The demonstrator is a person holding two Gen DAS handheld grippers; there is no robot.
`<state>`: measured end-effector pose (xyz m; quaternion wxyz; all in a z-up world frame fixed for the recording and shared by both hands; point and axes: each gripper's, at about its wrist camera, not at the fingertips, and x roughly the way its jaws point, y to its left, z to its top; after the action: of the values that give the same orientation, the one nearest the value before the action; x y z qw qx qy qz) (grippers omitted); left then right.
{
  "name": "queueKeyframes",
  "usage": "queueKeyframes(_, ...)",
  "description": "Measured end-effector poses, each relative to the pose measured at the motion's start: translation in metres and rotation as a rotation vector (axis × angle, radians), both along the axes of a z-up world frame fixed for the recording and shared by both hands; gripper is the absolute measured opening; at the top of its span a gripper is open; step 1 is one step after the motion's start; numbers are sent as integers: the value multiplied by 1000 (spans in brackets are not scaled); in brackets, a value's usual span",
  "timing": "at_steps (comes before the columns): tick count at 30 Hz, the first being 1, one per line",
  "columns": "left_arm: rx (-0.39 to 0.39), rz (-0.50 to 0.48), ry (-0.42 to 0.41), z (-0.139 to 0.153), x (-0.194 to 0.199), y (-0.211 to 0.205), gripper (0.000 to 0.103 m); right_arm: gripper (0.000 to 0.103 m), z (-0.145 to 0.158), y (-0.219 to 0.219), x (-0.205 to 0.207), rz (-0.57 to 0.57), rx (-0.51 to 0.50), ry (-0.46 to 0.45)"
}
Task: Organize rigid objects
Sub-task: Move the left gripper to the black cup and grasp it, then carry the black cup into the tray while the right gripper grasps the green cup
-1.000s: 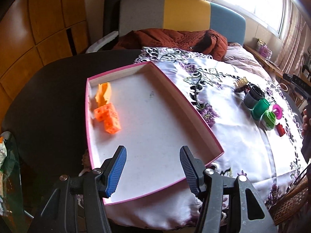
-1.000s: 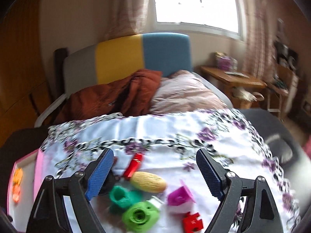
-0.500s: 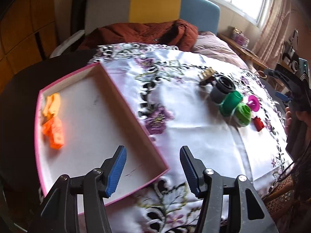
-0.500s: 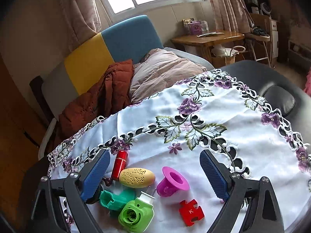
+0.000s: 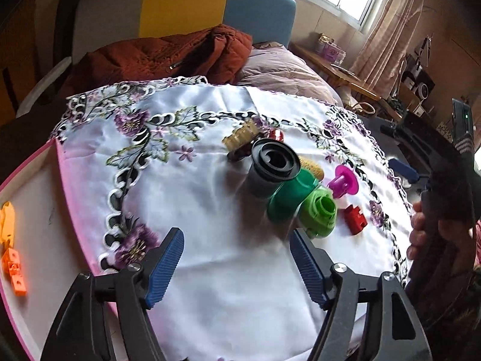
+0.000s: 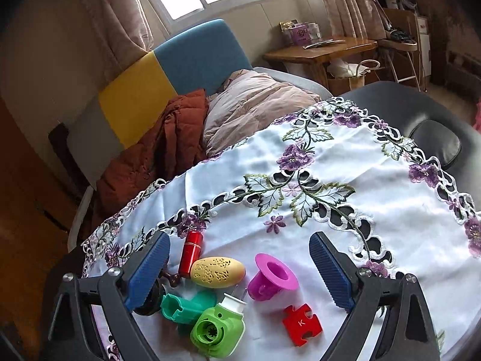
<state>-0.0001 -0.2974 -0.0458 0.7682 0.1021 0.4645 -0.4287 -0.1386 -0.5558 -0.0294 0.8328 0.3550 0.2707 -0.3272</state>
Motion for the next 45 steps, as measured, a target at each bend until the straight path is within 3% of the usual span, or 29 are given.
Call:
queueKeyframes(5,-29,-15,70,-5,14,-43,82,95,-2,-3,0,2,17,-3)
queueKeyframes(9,-22,-2,79,-10,25,-74,85,95,-4,-6,-1,-3,32,-10)
queueKeyframes(15,17,28,142,-31,44,-106,86,95,-7,-7,2,4,48,-7)
queueKeyframes(16,19,43,163,-36,48,-106,82,95,-7,-7,2,6,48,-5)
queueKeyframes(17,16,54,196,-42,53,-104,77,95,-8,-7,2,7,47,-4)
queueKeyframes(18,-6,51,242,-46,56,-101,63,95,-8,-7,3,9,45,-2)
queueKeyframes(21,-68,51,256,-42,60,-81,59,95,-8,-7,4,14,44,1)
queueKeyframes(26,-86,58,223,-33,56,-42,58,95,-11,-1,14,77,51,14)
queueKeyframes(31,-74,52,166,-31,41,-6,58,95,-18,16,35,212,52,58)
queueKeyframes(41,-74,16,79,-22,6,39,58,94,-31,71,79,516,-66,163)
queueKeyframes(45,-95,11,73,-15,-1,52,58,86,-45,79,89,553,-83,235)
